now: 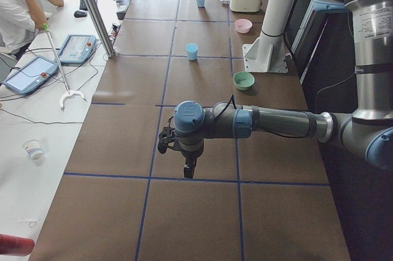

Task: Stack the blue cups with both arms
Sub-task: 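Lower the right gripper onto the other light-blue cup and grasp it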

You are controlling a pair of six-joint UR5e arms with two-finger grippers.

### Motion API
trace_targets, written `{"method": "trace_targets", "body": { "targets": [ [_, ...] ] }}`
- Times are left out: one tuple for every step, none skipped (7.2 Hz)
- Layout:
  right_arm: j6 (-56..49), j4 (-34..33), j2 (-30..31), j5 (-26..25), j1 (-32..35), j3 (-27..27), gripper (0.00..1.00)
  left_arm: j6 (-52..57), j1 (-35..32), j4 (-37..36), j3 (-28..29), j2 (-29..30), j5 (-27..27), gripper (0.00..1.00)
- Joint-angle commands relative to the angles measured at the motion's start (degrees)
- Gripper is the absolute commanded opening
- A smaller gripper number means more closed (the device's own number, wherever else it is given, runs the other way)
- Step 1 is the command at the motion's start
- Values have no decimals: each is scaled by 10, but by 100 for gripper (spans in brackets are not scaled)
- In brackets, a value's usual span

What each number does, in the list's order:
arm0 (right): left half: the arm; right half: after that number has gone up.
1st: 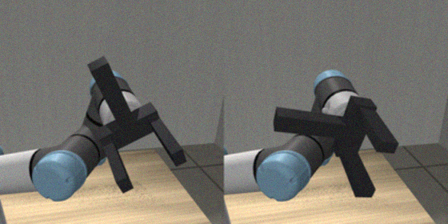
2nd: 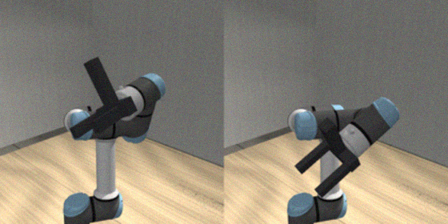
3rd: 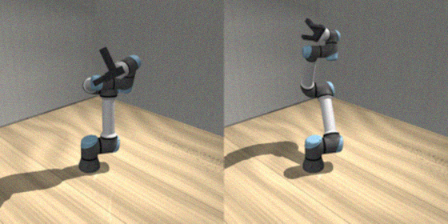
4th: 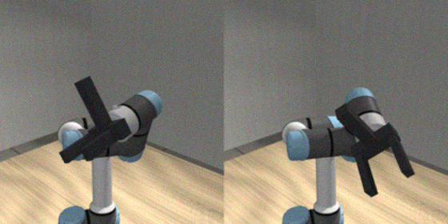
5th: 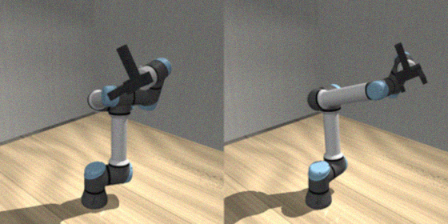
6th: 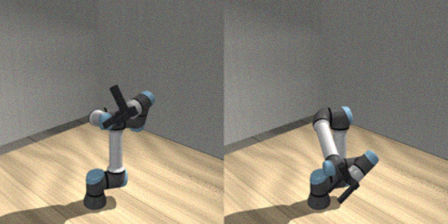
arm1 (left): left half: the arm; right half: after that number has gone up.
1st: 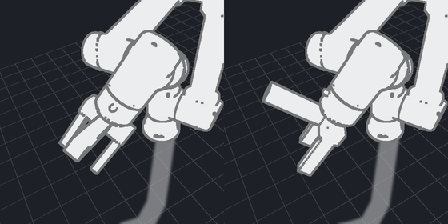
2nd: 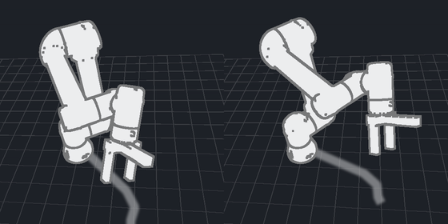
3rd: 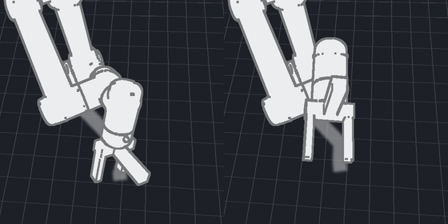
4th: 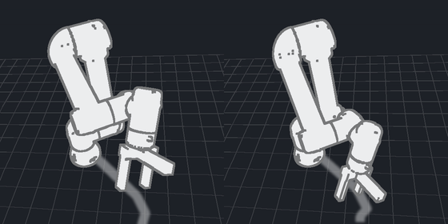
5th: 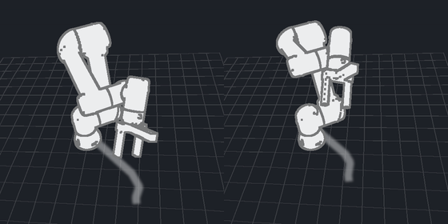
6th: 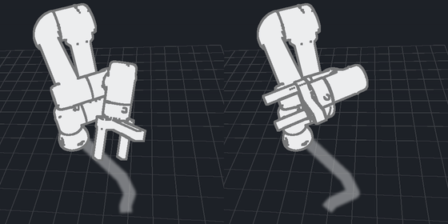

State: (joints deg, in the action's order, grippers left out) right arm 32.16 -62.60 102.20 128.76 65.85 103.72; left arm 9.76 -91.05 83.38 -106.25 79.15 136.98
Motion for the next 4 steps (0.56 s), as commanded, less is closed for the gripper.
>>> {"method": "trace_targets", "body": {
  "targets": [
    [5,40,1,-15,-29,-39,100,0,0,-1,0,0,0,100],
    [5,41,0,-16,-34,-44,100,0,0,0,-1,0,0,100],
    [6,41,-3,-33,-51,-55,100,0,0,0,-1,-1,0,100],
    [6,42,-7,-41,-59,-59,98,0,0,0,-2,-1,0,100]
  ]
}}
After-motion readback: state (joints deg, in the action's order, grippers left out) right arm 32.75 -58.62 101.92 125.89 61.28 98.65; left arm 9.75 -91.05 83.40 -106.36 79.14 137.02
